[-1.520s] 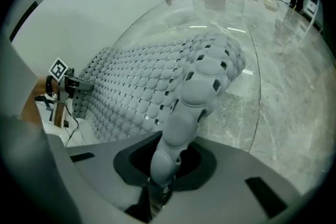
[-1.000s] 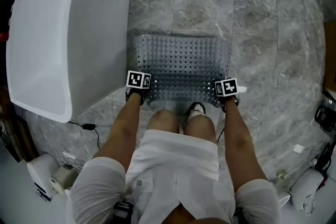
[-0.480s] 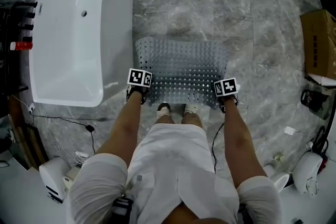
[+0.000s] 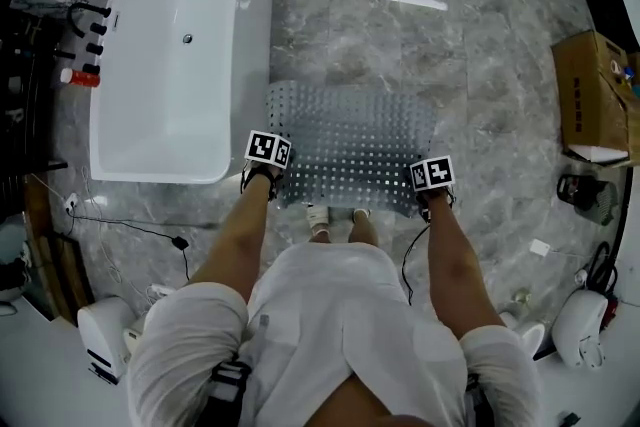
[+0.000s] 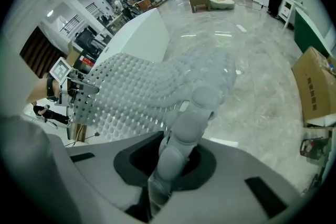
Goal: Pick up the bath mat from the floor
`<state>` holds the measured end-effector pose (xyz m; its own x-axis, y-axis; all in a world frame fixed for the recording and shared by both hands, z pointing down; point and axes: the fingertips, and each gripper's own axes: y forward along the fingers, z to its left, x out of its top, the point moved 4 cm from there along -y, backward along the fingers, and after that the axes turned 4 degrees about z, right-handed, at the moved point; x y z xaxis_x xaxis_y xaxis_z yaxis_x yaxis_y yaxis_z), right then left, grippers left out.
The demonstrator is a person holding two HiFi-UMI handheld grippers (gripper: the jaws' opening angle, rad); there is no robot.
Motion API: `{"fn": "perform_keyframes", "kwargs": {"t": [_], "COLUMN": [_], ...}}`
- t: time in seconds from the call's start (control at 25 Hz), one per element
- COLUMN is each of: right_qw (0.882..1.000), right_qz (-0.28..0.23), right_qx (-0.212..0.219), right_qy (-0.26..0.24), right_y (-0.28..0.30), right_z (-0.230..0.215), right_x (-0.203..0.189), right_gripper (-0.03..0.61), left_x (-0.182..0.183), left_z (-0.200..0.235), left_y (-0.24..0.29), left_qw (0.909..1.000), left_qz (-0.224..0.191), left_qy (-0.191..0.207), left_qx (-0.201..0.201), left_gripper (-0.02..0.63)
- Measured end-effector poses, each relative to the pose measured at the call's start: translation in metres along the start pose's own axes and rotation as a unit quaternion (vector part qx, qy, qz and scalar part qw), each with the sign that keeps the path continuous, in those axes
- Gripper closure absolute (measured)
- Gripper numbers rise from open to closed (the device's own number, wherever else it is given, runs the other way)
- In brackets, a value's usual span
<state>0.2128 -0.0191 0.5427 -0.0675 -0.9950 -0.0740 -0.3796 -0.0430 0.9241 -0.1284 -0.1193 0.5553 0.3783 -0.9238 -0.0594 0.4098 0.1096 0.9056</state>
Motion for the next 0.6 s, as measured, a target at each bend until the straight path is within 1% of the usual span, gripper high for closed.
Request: {"fn": "perform_keyframes", "kwargs": {"t": [0.28, 0.48, 0.6], "right_qw": [0.999, 0.999, 0.999], "right_qz": [-0.045, -0.044, -0.048], "right_qx": [0.01, 0.01, 0.011], "right_qy": [-0.024, -0.017, -0.014], "right_y": [-0.044, -0.067, -0.078], "right_z": [0.053, 0.074, 0.086], "right_x": [-0.008, -0.005, -0.004], "right_gripper": [0.518, 0.518, 0.518], "left_x": [-0.027, -0.033, -0.034], "left_z": [-0.016, -0.023, -0.03], "left_y": [-0.066, -0.098, -0.111], "left_qw": [0.9989, 0.9982, 0.9977], "left_qz": [-0.044, -0.057, -0.06], "left_qy": [0.006, 0.001, -0.008], "left_qx": [-0.012, -0.019, -0.031], "left_gripper": [0.565, 0.565, 0.565]}}
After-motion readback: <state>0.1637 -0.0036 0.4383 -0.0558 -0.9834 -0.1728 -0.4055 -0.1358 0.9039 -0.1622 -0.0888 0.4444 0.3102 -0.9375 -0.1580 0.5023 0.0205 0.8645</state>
